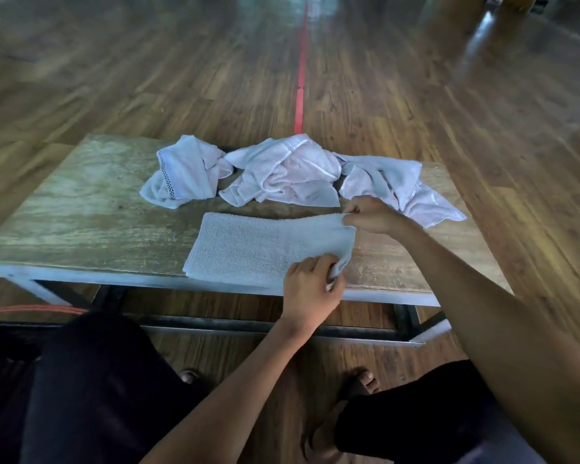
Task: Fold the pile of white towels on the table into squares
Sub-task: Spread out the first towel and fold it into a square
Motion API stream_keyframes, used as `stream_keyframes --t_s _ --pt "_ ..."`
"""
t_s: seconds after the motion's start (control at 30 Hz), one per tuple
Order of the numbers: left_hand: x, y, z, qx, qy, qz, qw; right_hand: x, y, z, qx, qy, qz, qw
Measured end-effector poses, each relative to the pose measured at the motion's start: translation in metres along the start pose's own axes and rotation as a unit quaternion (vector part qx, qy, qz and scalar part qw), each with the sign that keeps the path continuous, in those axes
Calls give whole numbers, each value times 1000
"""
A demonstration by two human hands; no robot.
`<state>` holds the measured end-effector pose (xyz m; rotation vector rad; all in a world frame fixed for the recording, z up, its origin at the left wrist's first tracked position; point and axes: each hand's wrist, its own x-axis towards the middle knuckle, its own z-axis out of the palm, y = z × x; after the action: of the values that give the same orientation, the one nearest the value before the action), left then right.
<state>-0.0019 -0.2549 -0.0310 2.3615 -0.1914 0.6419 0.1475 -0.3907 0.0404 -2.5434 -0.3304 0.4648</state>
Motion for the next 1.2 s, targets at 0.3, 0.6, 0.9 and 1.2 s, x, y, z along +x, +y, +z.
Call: stream_keyframes --t_s 0.3,0.6,0.9,1.2 --pt "0 -56 -89 -70 95 -89 989 5 -113 -8 168 -78 -54 981" --pt "-27 -137 -130 -116 104 -285 946 64 -186 65 81 -160 -89 980" --pt "-29 -163 -124 -146 93 -386 906 110 -192 118 -2 -147 -89 985" --pt "-33 -166 -129 -150 104 -390 902 117 -195 128 -120 -142 -138 973"
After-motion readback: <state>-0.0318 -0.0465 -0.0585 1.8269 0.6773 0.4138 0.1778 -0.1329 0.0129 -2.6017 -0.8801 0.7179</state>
